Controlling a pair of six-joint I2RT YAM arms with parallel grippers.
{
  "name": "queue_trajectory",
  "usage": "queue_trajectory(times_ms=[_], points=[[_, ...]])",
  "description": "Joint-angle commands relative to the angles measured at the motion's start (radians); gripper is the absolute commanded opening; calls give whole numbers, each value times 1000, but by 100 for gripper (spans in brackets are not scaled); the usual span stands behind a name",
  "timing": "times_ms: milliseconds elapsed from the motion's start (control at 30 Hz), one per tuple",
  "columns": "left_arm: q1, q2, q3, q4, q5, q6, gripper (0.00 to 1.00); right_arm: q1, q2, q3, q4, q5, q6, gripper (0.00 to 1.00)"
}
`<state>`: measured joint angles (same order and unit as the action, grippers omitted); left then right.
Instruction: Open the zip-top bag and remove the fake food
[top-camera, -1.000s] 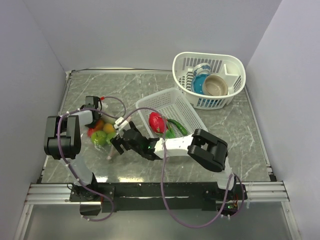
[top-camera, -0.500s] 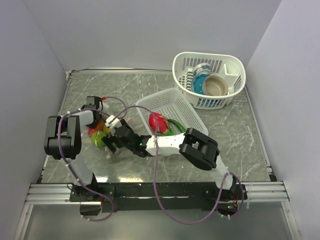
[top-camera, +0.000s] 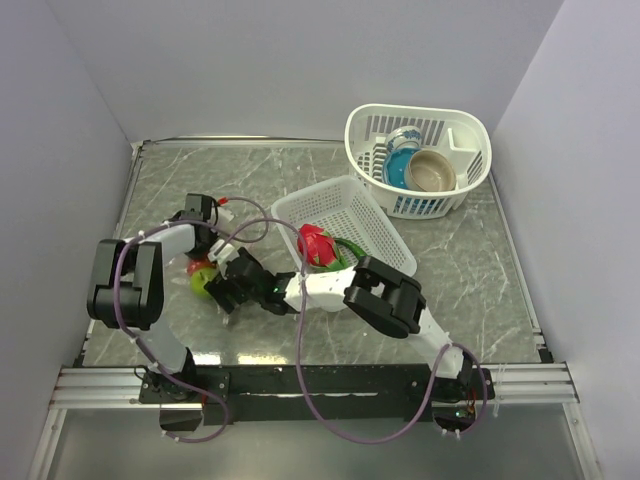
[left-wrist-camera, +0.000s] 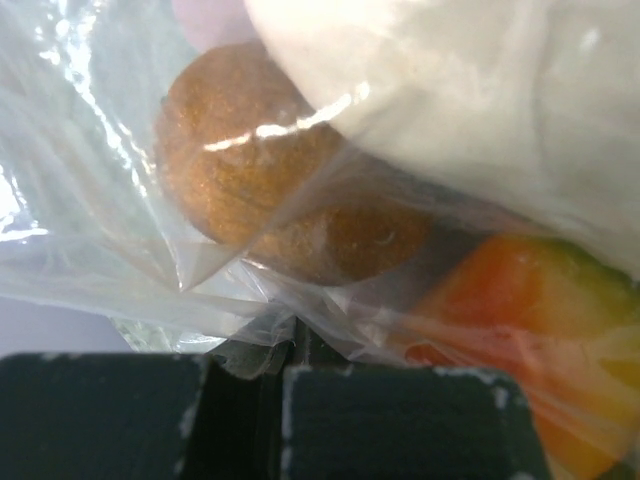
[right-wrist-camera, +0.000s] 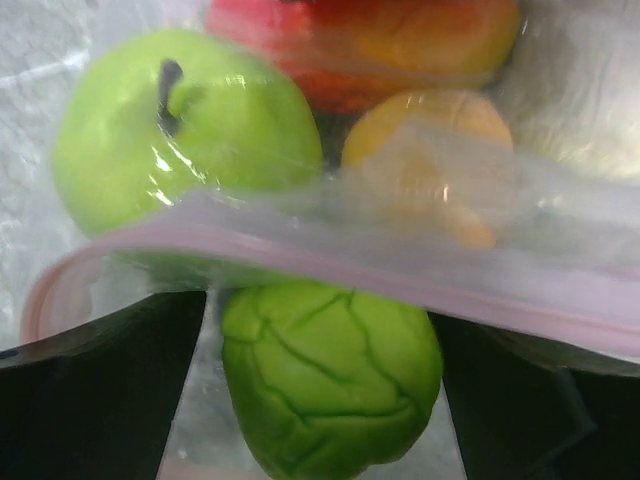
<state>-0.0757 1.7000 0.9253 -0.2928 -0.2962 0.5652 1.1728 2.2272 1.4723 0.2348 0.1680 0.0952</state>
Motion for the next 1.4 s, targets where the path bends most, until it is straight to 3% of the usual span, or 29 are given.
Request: queue_trajectory(times_ms=[0,33,100,267,567,733,867,900,967,1067,1100,1267,1367], points=[[-4,-72,44,-95,15,-33,1,-4,-90,-88,24,-4,41,88],[-4,-82,64,-126,15,-39,1,-2,-109,-110,27,2,50,78],[-3,-112,139,-208,9,-60,1,1,-158,-161,44,13,60,70],[2,-164,247,-316,31,-87,1,22,-271,-225,28,60,66,67],[42,-169,173,-241,-17,-73,1,77,-512,-384,-9,123,107,62],[44,-197,196,-282,41,-93,1,85,-736,-574,-13,270,143,60],[-2,-211,164,-275,10,-104,1,-63,-851,-678,2,358,214,46],[-19,-214,141,-258,-12,-99,1,-150,-860,-676,-14,358,260,40],[-55,-212,81,-223,-49,-96,1,-211,-879,-662,-46,366,284,39],[-73,-194,21,-149,-83,-97,1,-252,-873,-629,-67,366,276,79],[-76,-188,9,-106,-99,-96,1,-255,-853,-615,-78,357,256,100],[-85,-126,0,-29,-130,-79,1,-252,-825,-557,-138,321,227,100],[-85,-93,18,-2,-138,-71,1,-187,-844,-572,-109,356,201,100]])
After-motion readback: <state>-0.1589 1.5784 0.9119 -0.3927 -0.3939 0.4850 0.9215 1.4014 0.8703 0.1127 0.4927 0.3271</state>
